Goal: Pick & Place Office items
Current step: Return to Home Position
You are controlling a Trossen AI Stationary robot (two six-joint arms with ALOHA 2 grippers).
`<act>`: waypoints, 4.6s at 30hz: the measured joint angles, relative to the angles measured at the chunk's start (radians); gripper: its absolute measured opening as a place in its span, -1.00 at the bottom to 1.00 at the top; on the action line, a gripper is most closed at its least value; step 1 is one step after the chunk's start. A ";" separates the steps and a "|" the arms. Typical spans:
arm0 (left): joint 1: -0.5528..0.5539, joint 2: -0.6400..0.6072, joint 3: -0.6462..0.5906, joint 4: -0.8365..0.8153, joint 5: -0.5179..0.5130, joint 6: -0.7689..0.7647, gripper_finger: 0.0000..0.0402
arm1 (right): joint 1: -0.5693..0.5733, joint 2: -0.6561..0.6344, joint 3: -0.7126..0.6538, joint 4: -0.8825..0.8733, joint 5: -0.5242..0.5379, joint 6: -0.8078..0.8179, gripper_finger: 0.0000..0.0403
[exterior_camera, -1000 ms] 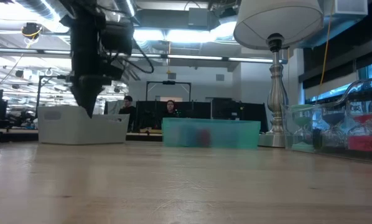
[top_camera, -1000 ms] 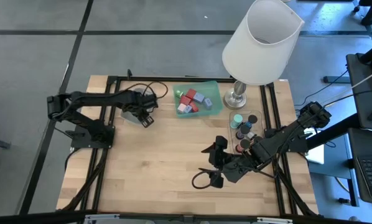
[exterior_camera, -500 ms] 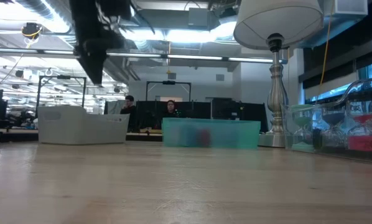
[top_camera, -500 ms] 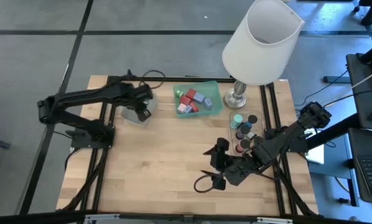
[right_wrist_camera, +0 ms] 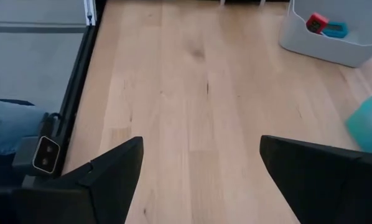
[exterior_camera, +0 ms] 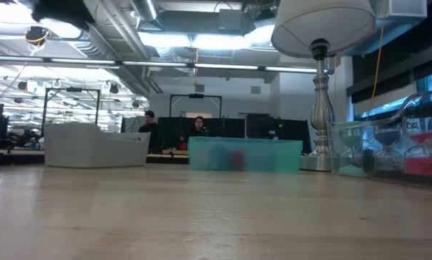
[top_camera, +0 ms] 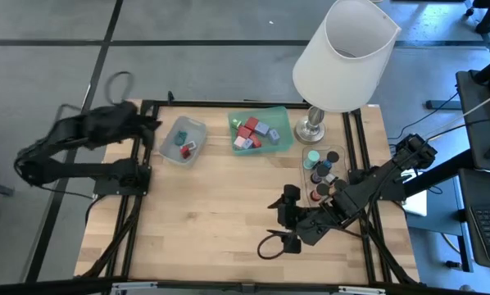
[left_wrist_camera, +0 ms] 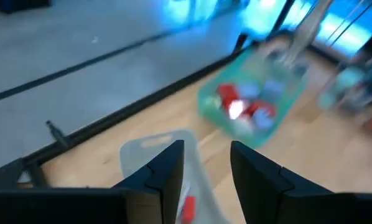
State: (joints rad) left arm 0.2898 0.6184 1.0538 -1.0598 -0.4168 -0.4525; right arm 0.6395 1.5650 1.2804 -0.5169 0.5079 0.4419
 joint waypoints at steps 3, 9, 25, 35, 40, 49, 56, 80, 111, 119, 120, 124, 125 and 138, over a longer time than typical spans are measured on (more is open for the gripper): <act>-0.028 -0.110 0.000 0.002 -0.002 -0.041 -0.38 | 0.000 0.000 0.000 0.000 0.000 -0.013 0.62; -0.052 -0.315 -0.152 0.100 -0.002 -0.084 -0.44 | 0.000 0.000 0.000 -0.001 0.000 -0.027 0.63; -0.053 -0.448 -0.798 1.076 0.280 0.146 -0.48 | -0.037 -0.001 -0.009 0.015 0.021 -0.005 0.63; -0.053 -0.446 -0.942 1.195 0.279 0.151 -0.49 | -0.059 -0.056 -0.195 0.195 0.051 -0.034 0.63; -0.053 -0.444 -0.983 1.197 0.277 0.151 -0.49 | -0.075 -0.132 -0.323 0.285 0.052 -0.034 0.63; -0.053 -0.432 -0.989 1.163 0.225 0.150 -0.48 | -0.077 -0.331 -0.644 0.669 0.015 -0.083 0.63; -0.053 -0.426 -0.989 1.144 0.225 0.151 -0.48 | -0.077 -0.490 -0.841 0.845 0.000 -0.091 0.63; -0.053 -0.424 -0.989 1.138 0.228 0.151 -0.49 | -0.112 -1.033 -1.187 0.876 0.002 -0.188 0.63; -0.053 -0.400 -0.988 1.055 -0.061 0.202 -0.49 | -0.252 -1.197 -1.265 0.855 0.156 -0.255 0.63; -0.053 -0.400 -0.988 1.055 -0.061 0.177 -0.47 | -0.274 -1.197 -1.265 0.853 0.376 -0.213 0.63; -0.053 -0.400 -0.988 1.055 -0.061 0.177 -0.47 | -0.277 -1.197 -1.265 0.853 0.404 -0.214 0.63; -0.053 -0.400 -0.988 1.055 -0.061 0.177 -0.48 | -0.279 -1.197 -1.265 0.853 0.460 -0.217 0.62; -0.053 -0.400 -0.988 1.055 -0.061 0.177 -0.49 | -0.279 -1.197 -1.265 0.853 0.460 -0.215 0.63; -0.053 -0.400 -0.988 1.055 -0.061 0.177 -0.48 | -0.279 -1.197 -1.265 0.853 0.390 -0.218 0.63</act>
State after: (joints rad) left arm 0.2371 0.2188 0.0662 -0.0044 -0.4778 -0.2752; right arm 0.3607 0.3679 0.0158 0.3363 0.8974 0.2237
